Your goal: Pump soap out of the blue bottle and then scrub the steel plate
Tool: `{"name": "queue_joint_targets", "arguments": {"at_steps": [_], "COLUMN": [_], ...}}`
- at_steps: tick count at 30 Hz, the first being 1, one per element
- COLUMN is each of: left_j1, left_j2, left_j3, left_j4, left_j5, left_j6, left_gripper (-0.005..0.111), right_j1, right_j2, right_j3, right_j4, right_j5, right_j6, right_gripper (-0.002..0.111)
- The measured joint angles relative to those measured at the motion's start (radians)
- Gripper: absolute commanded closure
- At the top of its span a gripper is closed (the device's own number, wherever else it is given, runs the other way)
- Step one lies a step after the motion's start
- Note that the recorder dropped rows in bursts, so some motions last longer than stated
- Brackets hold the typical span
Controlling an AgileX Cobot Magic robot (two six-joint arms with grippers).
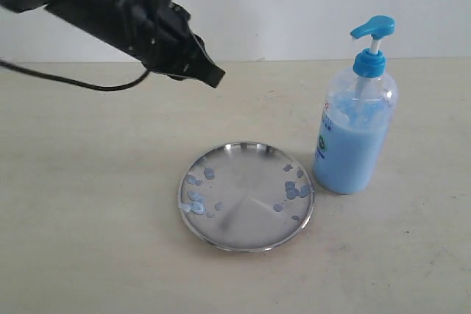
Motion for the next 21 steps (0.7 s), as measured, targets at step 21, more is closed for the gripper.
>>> {"name": "queue_joint_targets", "arguments": {"at_steps": [21], "left_j1": [0.089], "left_j2": [-1.333], "left_j3": [0.771], "left_j4": [-0.013], "left_j5": [0.104], "left_j6": [-0.043], "left_gripper": [0.102], "right_j1": [0.0], "right_j2": [0.0], "right_j3": [0.0], "right_j4": [0.0], "right_j5": [0.0], "right_j6": [0.0], "right_gripper": [0.109]}}
